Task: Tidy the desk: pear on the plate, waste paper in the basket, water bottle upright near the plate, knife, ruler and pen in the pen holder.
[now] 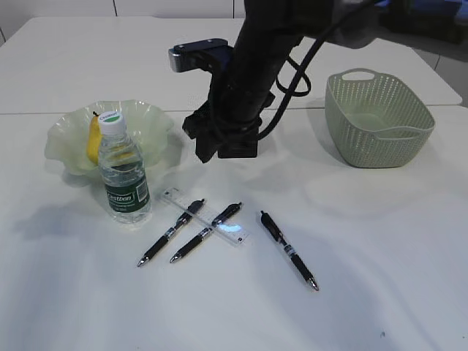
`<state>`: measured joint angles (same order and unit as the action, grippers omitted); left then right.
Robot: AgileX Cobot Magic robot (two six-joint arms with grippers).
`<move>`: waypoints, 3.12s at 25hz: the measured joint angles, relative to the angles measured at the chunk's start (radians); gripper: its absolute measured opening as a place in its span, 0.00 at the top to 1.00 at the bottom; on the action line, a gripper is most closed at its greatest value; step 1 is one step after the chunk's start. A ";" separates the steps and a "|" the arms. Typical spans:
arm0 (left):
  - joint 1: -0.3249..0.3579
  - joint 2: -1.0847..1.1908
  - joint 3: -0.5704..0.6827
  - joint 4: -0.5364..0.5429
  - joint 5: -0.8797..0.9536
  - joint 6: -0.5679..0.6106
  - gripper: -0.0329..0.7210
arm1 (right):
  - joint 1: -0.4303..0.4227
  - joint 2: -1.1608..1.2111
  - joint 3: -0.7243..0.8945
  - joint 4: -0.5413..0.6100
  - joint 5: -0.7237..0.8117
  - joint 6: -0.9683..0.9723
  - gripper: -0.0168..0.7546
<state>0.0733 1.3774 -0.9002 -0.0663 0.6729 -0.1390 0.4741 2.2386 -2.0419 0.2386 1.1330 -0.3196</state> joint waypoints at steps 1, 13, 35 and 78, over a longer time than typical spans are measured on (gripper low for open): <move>0.000 0.000 0.000 0.000 0.000 0.000 0.32 | 0.004 0.007 0.000 -0.003 0.000 0.013 0.49; 0.000 0.000 0.000 0.000 -0.011 0.000 0.32 | 0.041 0.073 0.000 -0.042 0.000 0.073 0.49; 0.000 0.000 0.000 0.000 -0.027 0.000 0.33 | 0.062 0.143 -0.002 -0.045 0.037 0.187 0.49; 0.000 0.000 0.000 0.000 -0.027 0.000 0.33 | 0.076 0.169 -0.002 -0.072 -0.047 0.121 0.42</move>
<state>0.0733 1.3774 -0.9002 -0.0663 0.6461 -0.1390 0.5503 2.4074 -2.0439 0.1664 1.0863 -0.1982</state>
